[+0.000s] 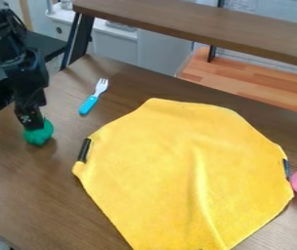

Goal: Put the green broccoli on the left edge of the cloth

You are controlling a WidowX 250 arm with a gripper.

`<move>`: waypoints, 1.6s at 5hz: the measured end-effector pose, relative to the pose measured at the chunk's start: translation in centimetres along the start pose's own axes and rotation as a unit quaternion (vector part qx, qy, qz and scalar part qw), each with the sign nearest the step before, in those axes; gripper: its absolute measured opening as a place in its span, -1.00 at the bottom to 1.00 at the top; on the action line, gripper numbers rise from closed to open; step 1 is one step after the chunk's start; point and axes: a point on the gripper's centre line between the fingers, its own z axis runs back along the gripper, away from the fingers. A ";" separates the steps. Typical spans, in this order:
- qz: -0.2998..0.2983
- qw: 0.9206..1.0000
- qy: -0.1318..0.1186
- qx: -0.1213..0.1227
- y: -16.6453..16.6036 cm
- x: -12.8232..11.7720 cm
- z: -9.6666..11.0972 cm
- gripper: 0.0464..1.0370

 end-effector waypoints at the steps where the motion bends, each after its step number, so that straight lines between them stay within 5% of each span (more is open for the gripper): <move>1: 0.008 1.000 -0.006 -0.006 -0.1 0.0 -1.3 0.88; 3: -0.008 1.000 0.006 0.009 -0.6 0.8 -2.4 -0.23; 4: -0.012 1.000 0.003 0.001 -0.9 0.9 -2.1 -0.44; 7: -0.065 0.996 -0.061 0.000 -3.8 8.3 2.5 -0.44; 8: -0.083 0.993 -0.080 -0.002 -5.2 10.8 2.1 -0.44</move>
